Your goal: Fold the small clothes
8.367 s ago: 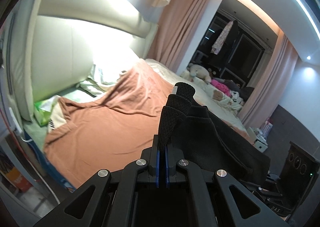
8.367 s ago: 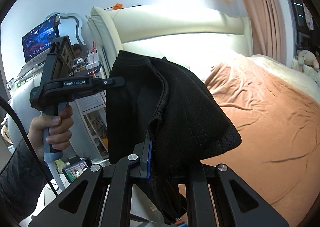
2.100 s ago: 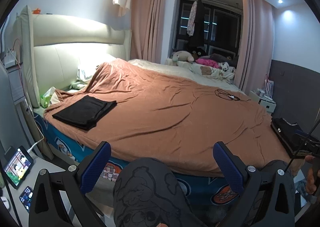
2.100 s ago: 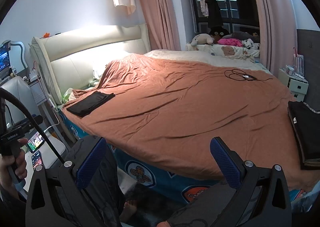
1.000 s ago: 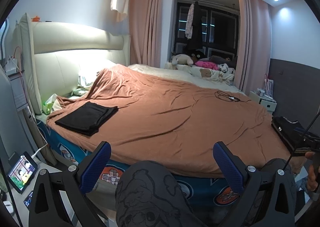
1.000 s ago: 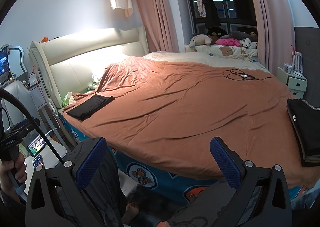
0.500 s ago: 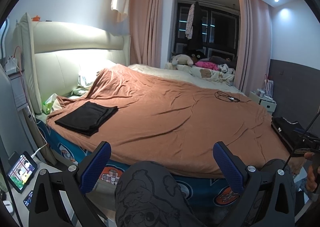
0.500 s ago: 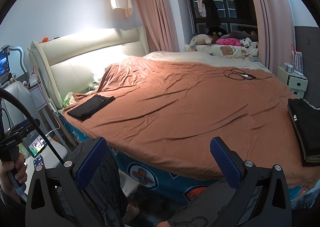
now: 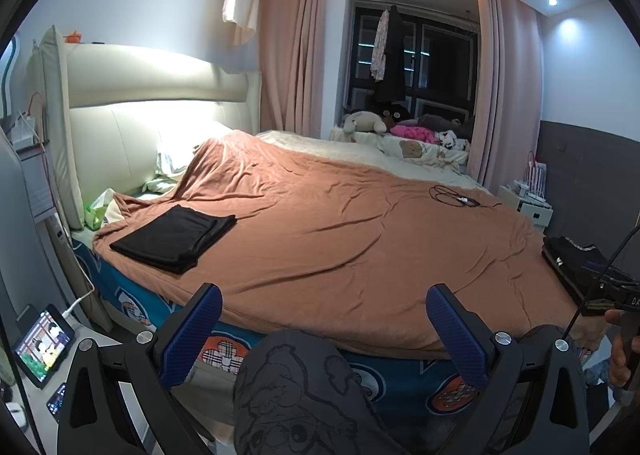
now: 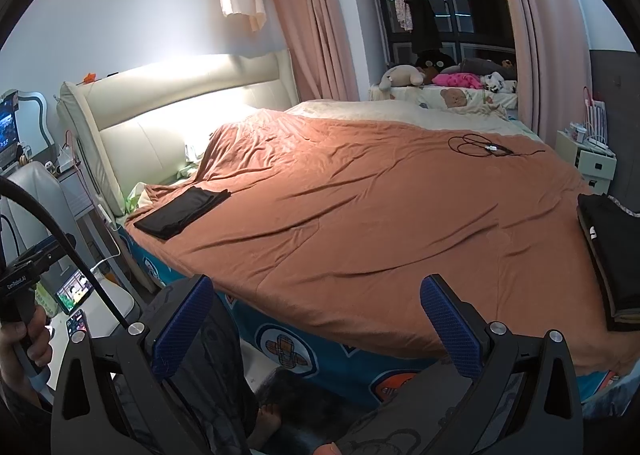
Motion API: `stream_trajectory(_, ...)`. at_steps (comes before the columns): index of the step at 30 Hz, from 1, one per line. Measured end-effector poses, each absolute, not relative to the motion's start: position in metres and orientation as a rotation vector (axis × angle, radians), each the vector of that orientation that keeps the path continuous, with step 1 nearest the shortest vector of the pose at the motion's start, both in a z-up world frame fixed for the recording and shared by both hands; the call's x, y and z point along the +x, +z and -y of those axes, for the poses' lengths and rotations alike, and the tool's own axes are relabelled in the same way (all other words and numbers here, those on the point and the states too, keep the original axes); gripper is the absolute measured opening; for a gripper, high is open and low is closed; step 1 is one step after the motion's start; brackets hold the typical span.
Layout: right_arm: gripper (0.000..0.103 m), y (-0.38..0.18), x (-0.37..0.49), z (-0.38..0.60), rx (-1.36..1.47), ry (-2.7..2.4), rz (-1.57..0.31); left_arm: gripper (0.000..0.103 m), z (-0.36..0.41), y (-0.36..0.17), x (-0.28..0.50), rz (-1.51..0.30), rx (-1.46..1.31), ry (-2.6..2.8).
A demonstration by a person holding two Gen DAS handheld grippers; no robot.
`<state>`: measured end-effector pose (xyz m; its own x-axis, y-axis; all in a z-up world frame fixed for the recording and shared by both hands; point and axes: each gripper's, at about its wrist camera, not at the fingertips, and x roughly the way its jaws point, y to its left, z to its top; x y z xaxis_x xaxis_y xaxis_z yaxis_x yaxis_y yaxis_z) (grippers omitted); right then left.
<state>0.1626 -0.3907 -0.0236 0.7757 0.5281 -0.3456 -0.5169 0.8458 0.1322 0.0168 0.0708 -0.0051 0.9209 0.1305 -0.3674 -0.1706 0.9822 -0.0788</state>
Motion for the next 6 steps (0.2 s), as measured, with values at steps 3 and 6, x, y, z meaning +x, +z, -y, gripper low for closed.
stream_trajectory(3, 0.103, -0.0236, 0.1657, 0.3887, 0.033, 0.562, -0.39, 0.102, -0.0704, -0.0049, 0.0169, -0.367, -0.11, 0.159)
stream_trajectory(6, 0.103, -0.023, 0.1687, 0.3873, 0.038, 0.56, -0.393, 0.102, -0.0718, -0.0045, 0.0192, -0.365, -0.112, 0.169)
